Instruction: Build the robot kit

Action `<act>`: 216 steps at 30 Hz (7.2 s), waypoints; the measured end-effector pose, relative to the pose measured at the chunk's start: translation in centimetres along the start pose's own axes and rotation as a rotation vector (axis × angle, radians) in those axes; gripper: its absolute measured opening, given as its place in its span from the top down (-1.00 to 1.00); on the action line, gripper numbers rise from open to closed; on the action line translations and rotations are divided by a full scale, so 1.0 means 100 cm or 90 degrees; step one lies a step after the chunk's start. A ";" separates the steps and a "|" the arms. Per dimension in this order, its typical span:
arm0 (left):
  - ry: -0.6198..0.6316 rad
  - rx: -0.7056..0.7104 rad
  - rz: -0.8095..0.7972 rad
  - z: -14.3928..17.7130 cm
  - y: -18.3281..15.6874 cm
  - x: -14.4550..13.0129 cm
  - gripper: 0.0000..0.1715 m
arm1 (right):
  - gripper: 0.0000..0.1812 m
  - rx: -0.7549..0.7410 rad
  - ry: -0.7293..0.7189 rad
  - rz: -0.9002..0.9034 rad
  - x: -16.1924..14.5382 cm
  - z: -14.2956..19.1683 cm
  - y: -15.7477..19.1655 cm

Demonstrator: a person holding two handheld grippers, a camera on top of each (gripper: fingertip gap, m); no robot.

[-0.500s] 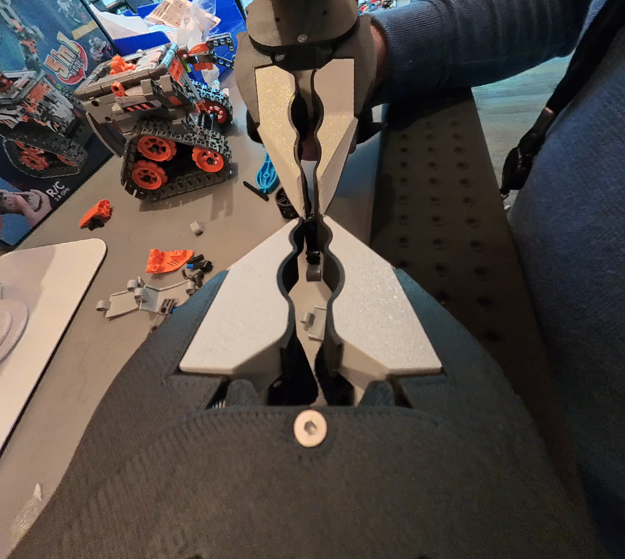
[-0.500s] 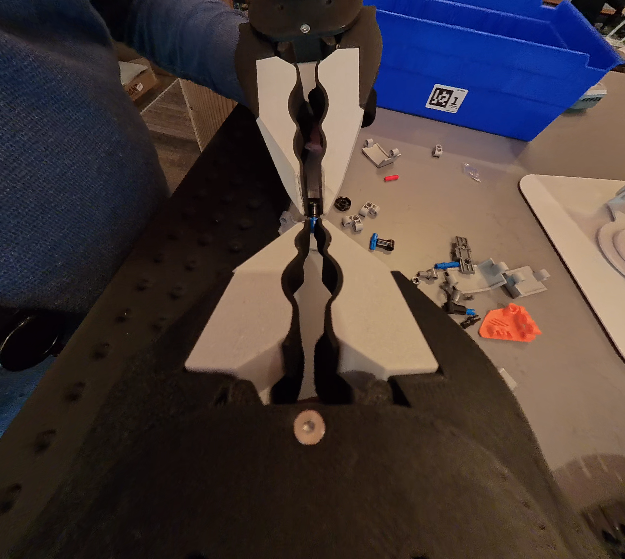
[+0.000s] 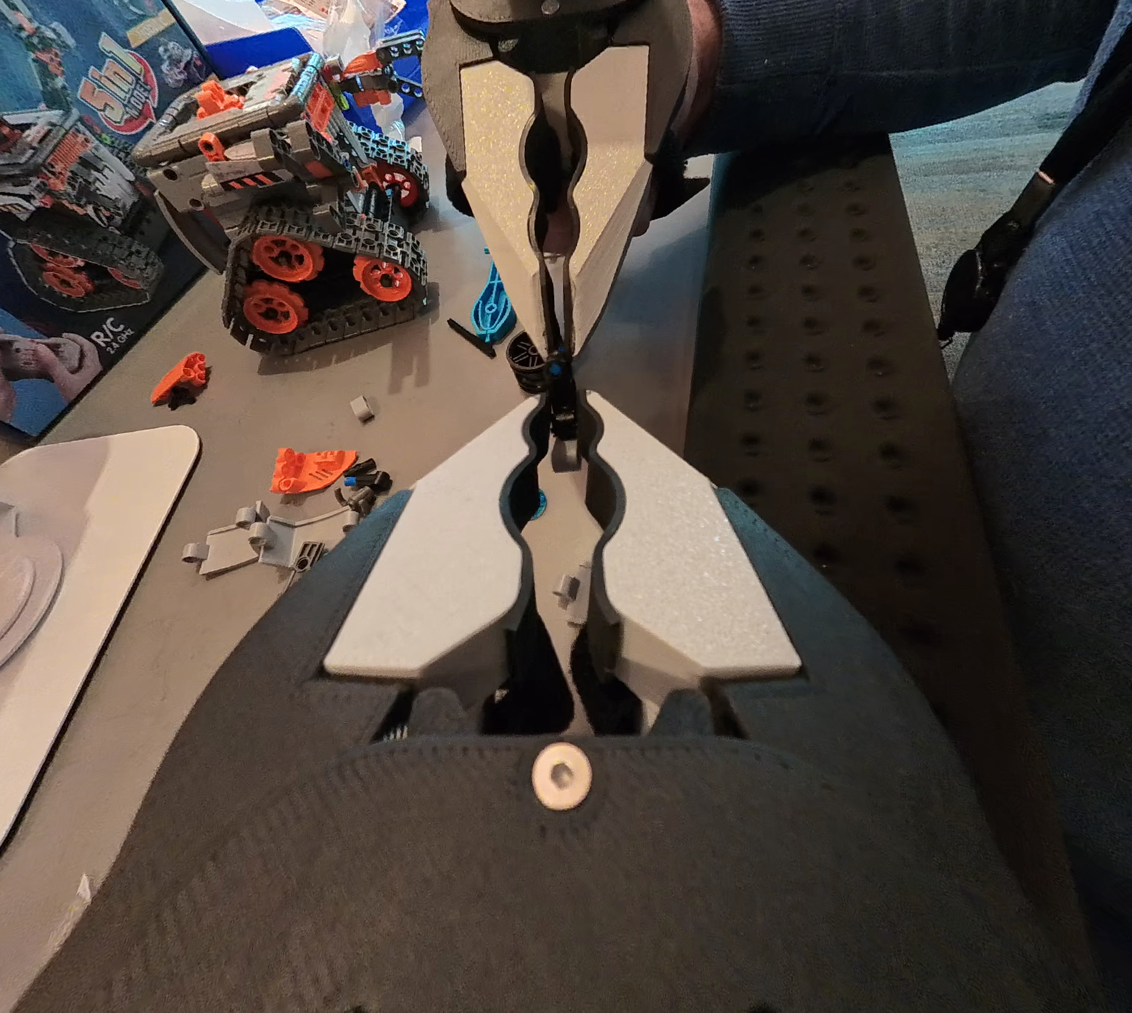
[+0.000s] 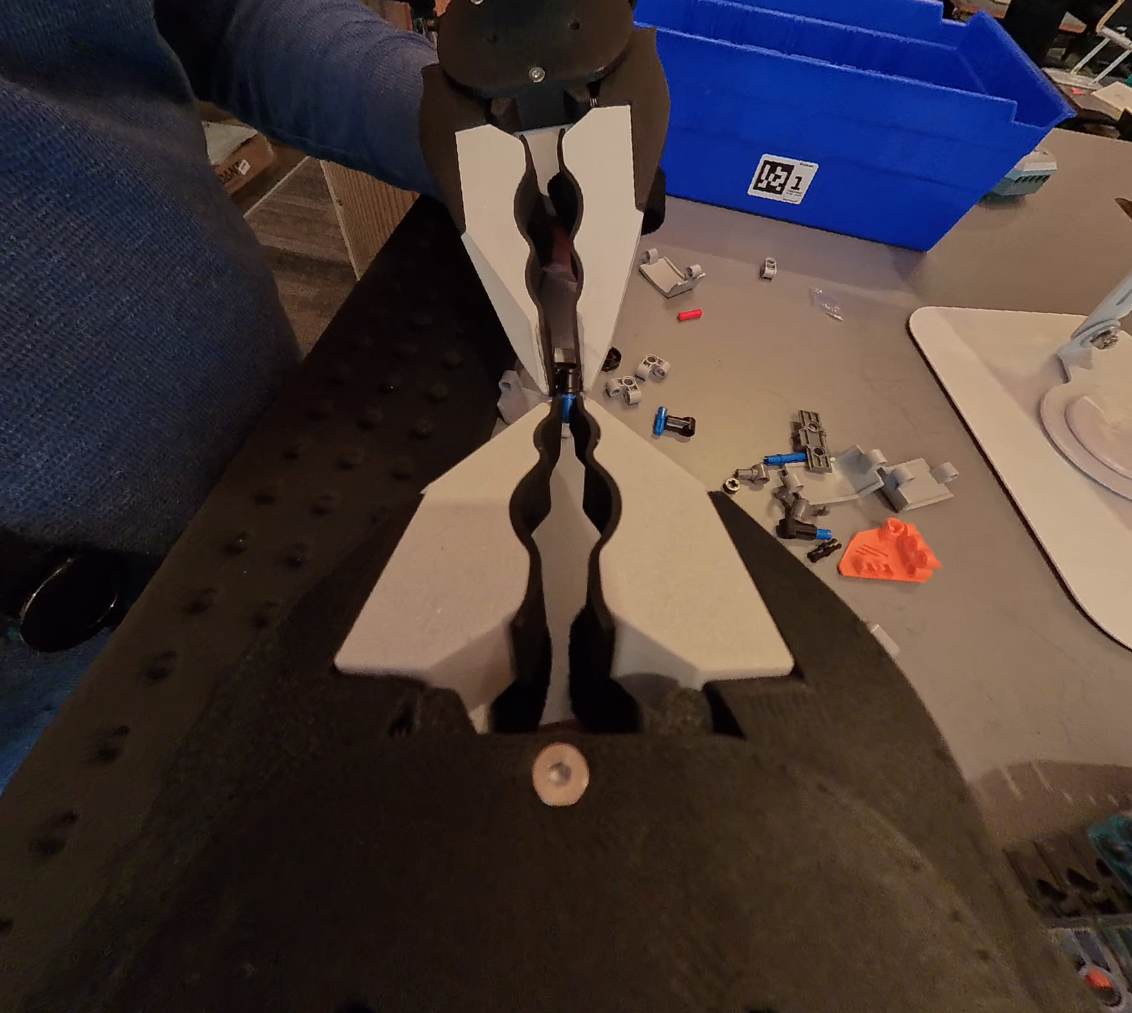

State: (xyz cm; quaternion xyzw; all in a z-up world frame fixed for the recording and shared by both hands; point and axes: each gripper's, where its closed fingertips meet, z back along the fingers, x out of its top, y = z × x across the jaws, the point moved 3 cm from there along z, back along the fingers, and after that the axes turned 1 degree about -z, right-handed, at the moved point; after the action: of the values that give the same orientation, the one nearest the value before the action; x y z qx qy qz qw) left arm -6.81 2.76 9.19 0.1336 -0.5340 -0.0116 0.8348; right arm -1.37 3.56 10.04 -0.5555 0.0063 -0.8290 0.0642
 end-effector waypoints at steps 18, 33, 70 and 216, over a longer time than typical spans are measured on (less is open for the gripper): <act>0.041 0.029 -0.010 0.004 0.003 -0.001 0.87 | 0.99 -0.031 0.006 0.024 0.005 -0.003 0.000; 0.059 0.051 -0.024 0.021 -0.018 -0.002 0.94 | 0.84 0.010 0.046 0.038 0.006 -0.020 0.023; 0.150 0.174 0.065 0.087 0.019 -0.062 0.94 | 0.83 0.002 0.319 -0.031 -0.027 -0.120 -0.049; 0.400 -0.079 0.119 -0.062 -0.010 -0.015 0.94 | 1.00 -0.063 0.262 -0.082 -0.074 0.010 0.016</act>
State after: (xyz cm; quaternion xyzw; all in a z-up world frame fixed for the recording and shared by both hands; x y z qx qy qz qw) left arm -1.76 3.31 5.15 0.0298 -0.2585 0.0738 0.9627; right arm 2.53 2.91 3.46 -0.3761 0.0243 -0.9261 -0.0185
